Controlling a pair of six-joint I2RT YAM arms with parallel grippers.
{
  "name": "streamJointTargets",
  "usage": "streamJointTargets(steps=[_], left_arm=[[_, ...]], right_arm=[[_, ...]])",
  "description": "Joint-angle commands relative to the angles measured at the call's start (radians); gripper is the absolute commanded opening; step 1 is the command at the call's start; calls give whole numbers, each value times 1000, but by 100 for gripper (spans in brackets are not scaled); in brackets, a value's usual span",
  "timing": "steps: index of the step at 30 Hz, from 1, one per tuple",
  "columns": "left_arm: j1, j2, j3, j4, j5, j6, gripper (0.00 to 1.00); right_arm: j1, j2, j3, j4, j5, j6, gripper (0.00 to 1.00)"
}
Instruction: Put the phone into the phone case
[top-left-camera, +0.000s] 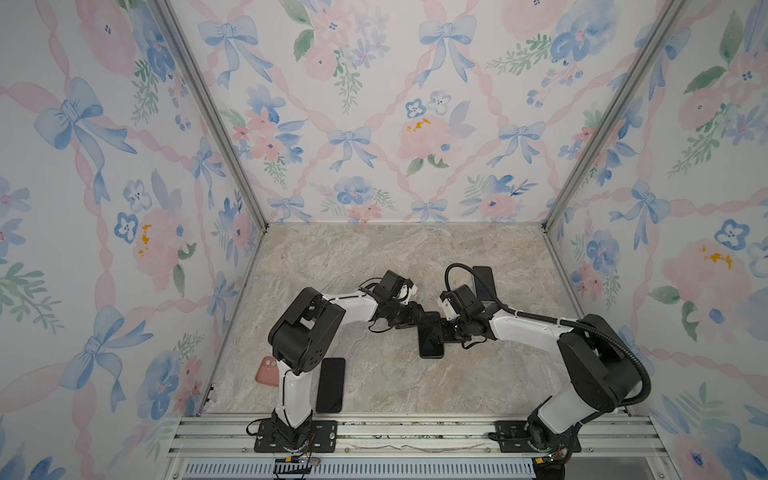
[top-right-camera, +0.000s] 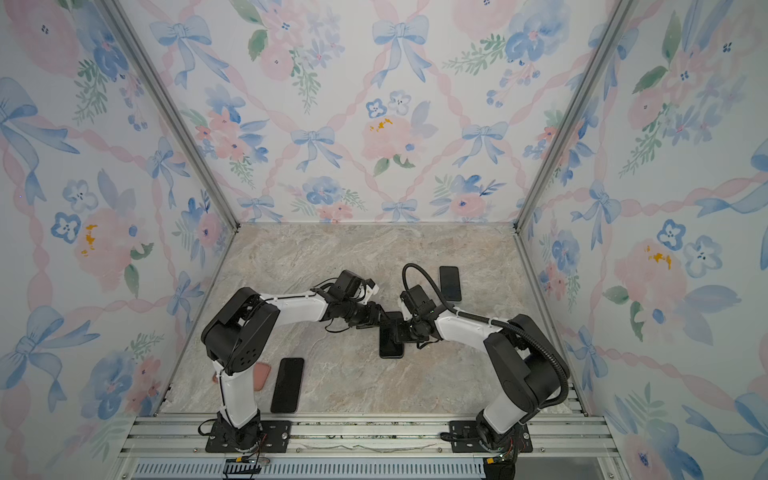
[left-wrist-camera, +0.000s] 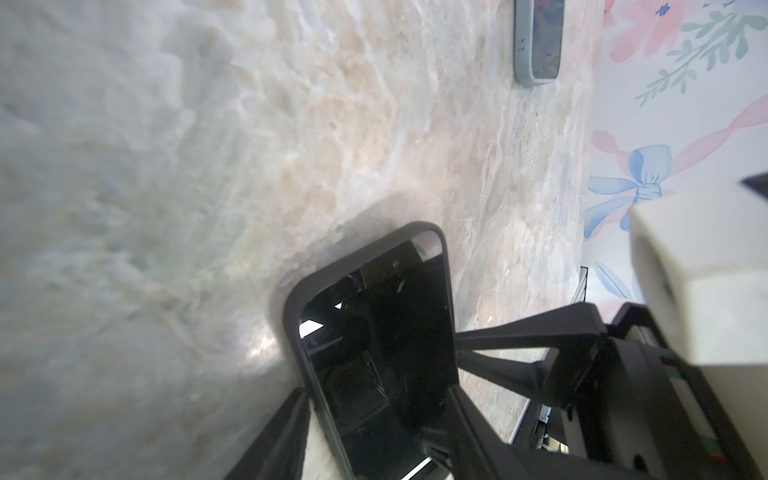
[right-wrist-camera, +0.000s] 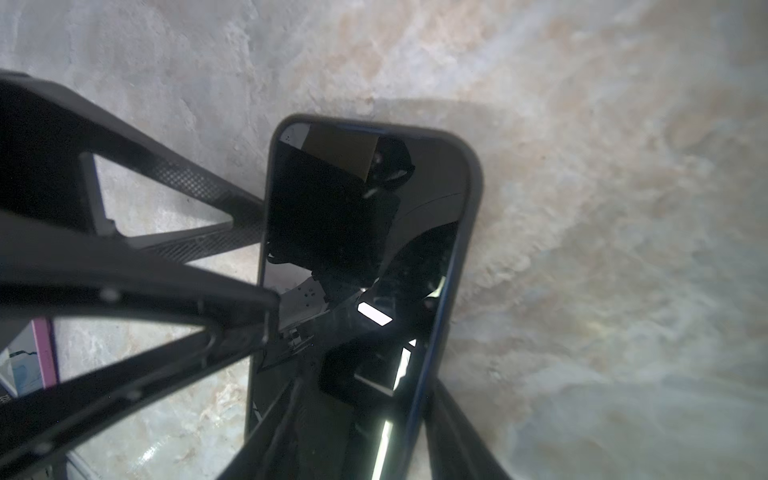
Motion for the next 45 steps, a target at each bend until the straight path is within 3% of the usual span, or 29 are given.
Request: streamJointTargets(steps=[1, 12, 29, 45], left_arm=[[-12, 64, 38, -11, 16, 16, 54], [-10, 69, 78, -12, 30, 19, 54], [9, -86, -90, -12, 8, 4, 56], [-31, -70, -105, -11, 16, -12, 48]], right_arm=[[-9, -19, -31, -31, 9, 39, 47], [-77, -76, -14, -49, 10, 54, 44], [-137, -56, 36, -30, -28, 32, 44], [-169, -15, 24, 0, -55, 67, 40]])
